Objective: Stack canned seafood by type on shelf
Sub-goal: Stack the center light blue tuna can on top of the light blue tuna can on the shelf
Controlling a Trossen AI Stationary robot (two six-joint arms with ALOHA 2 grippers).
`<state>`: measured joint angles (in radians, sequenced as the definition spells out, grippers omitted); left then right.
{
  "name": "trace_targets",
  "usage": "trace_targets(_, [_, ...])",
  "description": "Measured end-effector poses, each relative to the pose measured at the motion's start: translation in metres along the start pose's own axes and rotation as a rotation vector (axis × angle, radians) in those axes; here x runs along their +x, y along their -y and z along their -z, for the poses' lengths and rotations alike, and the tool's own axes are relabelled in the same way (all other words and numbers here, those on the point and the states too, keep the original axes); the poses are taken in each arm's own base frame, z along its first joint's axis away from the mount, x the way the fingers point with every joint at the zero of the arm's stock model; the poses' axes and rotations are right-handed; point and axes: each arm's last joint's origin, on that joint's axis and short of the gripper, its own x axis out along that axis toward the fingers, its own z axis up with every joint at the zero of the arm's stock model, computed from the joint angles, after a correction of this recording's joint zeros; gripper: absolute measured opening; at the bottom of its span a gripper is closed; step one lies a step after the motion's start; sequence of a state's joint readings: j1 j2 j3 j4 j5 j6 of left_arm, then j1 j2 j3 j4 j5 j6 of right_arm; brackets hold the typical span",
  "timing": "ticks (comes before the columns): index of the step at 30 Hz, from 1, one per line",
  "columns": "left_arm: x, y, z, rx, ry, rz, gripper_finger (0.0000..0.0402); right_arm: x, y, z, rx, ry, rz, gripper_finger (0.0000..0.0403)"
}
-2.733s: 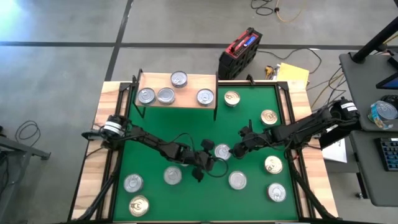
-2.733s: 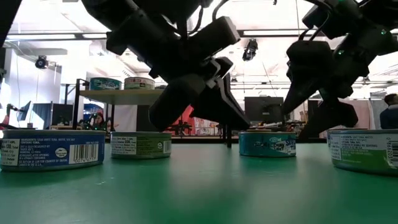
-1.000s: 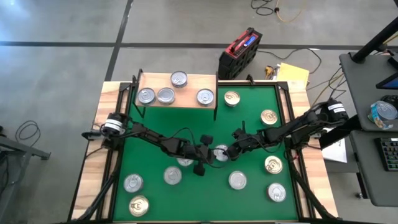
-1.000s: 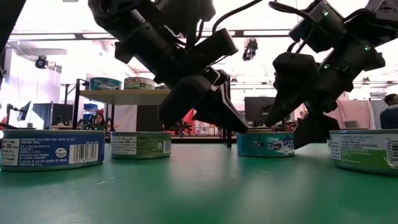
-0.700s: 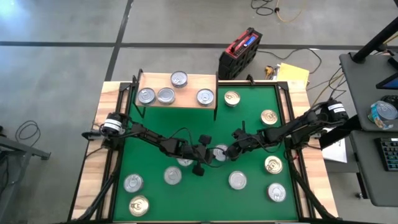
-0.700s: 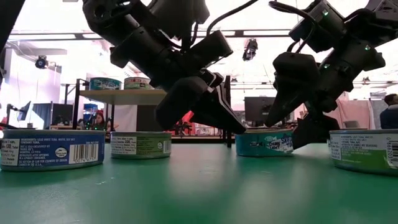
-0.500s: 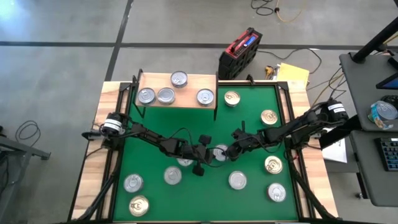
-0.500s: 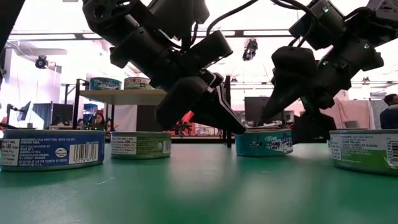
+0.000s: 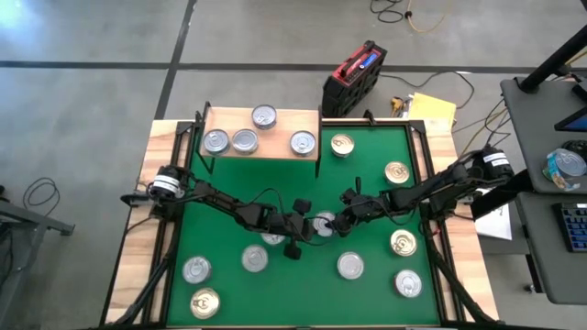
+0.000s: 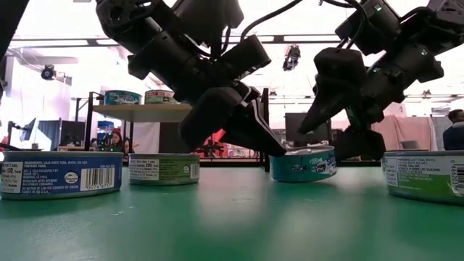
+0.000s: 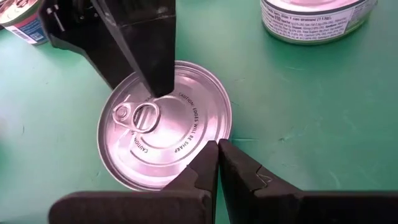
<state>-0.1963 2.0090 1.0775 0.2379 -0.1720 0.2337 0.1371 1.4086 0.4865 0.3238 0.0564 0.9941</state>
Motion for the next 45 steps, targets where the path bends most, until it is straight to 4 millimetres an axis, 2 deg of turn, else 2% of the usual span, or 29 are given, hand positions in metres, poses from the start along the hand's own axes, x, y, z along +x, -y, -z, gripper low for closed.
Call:
trace_targets(19, [0.0,0.001,0.0,-0.008,0.006,0.01,0.0,0.0,-0.004,-0.003,-0.056,0.011,-0.004,0.0183])
trace_targets(26, [0.0,0.001,0.0,-0.008,0.007,0.011,0.0,0.0,-0.004,-0.002,-0.113,-0.003,-0.013,0.0152])
trace_targets(31, [0.0,0.001,0.001,-0.008,0.005,0.01,0.0,0.0,-0.004,-0.002,-0.111,-0.016,-0.024,0.017])
trace_targets(38, [0.0,0.001,0.002,-0.008,0.006,0.003,0.0,0.0,-0.004,-0.001,-0.089,-0.029,-0.032,0.0232])
trace_targets(45, [0.0,0.002,0.01,-0.035,-0.009,-0.013,0.0,0.0,-0.002,0.002,-0.056,-0.07,-0.006,0.0291])
